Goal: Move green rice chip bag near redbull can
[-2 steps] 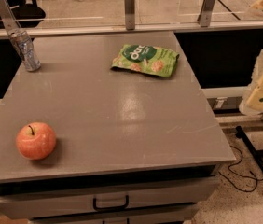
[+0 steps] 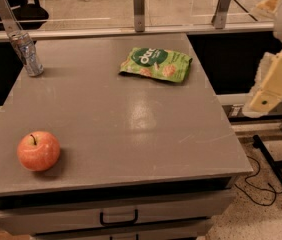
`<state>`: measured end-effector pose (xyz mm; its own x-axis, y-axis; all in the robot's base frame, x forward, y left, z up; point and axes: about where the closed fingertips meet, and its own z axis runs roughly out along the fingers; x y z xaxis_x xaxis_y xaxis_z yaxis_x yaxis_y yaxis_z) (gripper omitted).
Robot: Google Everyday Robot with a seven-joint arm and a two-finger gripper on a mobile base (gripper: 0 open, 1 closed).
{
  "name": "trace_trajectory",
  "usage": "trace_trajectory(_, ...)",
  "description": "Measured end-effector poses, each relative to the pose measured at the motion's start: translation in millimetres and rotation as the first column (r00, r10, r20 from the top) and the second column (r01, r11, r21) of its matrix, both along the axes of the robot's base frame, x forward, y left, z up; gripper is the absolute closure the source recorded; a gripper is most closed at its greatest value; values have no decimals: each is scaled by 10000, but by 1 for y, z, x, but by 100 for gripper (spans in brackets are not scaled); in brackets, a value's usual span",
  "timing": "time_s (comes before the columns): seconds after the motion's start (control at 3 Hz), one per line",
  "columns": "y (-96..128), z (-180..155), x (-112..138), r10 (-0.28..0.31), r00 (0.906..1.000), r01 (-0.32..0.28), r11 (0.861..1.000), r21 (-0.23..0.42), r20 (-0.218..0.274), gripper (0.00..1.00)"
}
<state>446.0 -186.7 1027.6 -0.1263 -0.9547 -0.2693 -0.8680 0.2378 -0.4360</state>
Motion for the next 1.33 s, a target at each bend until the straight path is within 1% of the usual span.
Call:
trace_trajectory(0.33,29,-24,62,476,9973,-513,9964,671,552,0)
trace_trajectory(0.67,61,-48,131,781,9902,-910,9896,1112,1158,0)
trace_trajectory(1.0,82,-82,193,657,9893,-843,9862,1423,1304,0)
trace_trajectory(1.33,95,-124,232,329,9958,-469,9850,1663,855,0)
